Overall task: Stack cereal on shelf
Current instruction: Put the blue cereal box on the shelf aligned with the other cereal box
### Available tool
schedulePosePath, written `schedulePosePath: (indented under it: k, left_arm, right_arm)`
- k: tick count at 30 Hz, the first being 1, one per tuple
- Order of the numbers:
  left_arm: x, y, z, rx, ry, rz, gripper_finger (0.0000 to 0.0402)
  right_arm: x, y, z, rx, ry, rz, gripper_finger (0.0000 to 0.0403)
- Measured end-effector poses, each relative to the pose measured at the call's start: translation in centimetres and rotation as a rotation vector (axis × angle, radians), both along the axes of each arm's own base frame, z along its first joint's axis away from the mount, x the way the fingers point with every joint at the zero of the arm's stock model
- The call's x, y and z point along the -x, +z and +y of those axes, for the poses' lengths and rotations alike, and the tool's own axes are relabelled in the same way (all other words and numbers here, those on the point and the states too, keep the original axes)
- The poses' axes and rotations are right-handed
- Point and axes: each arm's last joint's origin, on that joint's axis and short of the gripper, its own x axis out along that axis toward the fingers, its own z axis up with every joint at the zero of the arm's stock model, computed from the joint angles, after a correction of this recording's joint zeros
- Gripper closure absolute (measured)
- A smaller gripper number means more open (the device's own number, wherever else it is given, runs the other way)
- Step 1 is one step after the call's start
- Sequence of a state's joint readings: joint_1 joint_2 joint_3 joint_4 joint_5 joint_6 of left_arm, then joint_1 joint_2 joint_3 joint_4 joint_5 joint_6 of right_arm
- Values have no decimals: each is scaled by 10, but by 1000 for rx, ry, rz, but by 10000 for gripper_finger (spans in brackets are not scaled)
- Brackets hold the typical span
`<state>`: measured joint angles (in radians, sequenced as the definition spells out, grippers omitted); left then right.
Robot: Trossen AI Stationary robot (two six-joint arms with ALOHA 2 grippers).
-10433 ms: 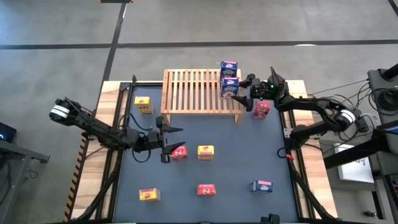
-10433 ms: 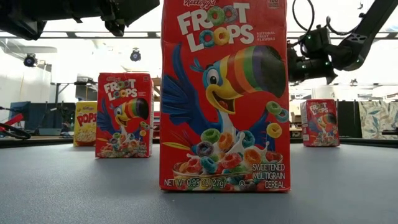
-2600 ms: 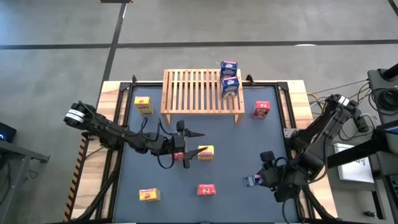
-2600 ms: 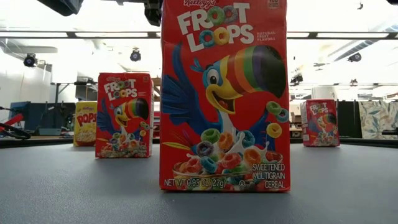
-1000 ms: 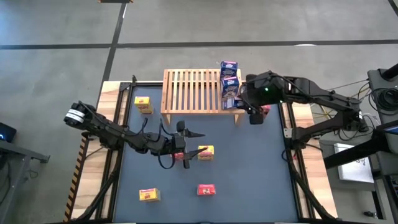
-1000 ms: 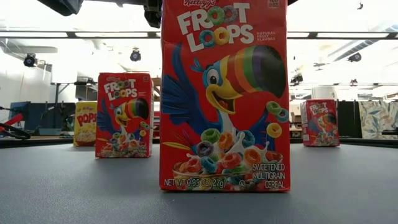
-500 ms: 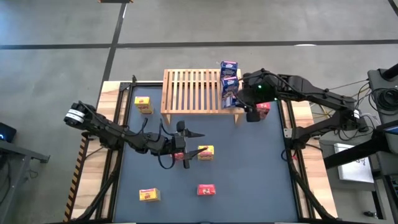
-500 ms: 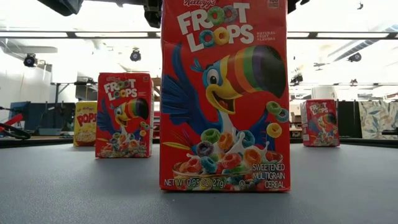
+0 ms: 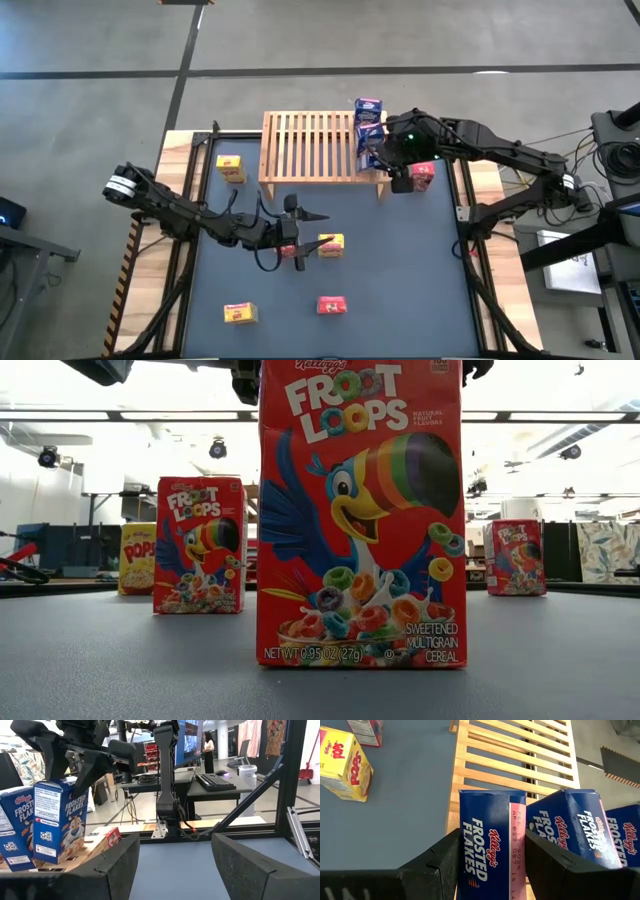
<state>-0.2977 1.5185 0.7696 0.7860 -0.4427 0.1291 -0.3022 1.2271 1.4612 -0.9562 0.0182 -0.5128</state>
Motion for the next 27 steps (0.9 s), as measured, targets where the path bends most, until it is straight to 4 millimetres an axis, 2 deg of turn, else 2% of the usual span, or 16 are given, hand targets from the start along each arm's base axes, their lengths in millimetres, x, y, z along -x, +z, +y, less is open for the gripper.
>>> schedulePosePath:
  k: [6, 18, 27]
  left_arm:
    - [0, 0, 0, -1, 0, 3, 170]
    - [0, 0, 0, -1, 0, 4, 170]
    - [0, 0, 0, -1, 0, 4, 170]
  right_arm:
    - [1, 1, 0, 4, 3, -6, 222]
    - [0, 2, 0, 12, -7, -18, 171]
    - [1, 4, -2, 76, -59, -11, 167]
